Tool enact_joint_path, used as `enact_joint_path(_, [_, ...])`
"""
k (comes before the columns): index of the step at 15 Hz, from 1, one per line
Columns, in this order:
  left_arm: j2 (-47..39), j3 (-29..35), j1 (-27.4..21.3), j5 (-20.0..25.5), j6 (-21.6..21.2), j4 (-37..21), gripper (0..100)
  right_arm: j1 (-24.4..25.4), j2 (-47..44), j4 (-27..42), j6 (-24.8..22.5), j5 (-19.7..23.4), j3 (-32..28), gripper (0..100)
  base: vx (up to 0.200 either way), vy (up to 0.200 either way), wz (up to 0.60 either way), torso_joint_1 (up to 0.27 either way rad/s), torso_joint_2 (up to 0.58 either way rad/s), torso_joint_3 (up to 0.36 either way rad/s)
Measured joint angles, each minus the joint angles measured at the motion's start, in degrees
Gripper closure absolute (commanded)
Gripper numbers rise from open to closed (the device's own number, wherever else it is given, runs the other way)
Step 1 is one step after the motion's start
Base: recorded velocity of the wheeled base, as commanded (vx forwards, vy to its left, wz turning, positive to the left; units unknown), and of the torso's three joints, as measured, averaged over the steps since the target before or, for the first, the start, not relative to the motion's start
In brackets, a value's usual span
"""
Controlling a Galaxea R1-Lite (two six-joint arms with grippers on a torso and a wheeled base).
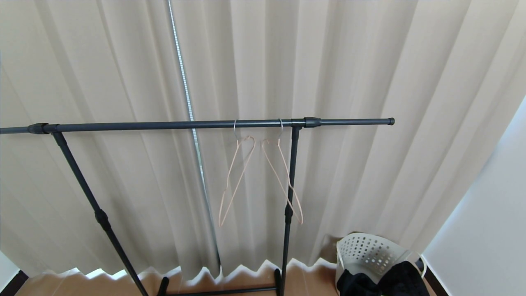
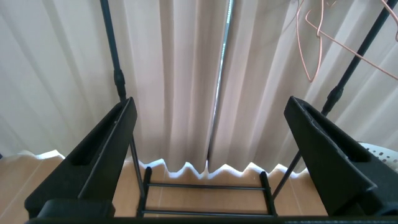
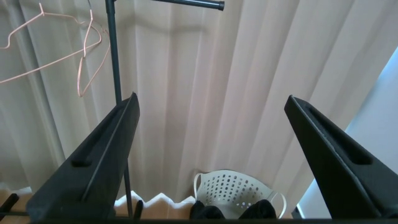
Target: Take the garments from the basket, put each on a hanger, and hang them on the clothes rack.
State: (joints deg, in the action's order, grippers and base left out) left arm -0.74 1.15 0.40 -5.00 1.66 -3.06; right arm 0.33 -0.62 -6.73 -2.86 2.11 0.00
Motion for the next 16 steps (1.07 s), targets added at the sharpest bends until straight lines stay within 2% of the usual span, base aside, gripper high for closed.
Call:
enact_joint_path(8, [0.0,0.1,0.0,0.0,0.4,0.0,0,0.0,0.0,0.0,0.5,-0.3,0.0,0,0.0,0.0,0.0,0.0,0.0,0.0])
enact_joint_path(16, [0.0,0.0,0.0,-0.3,0.4,0.0,0,0.0,0.0,0.0,1.6,-1.2,0.0,0,0.0,0.0,0.0,-0.144,0.33,0.178])
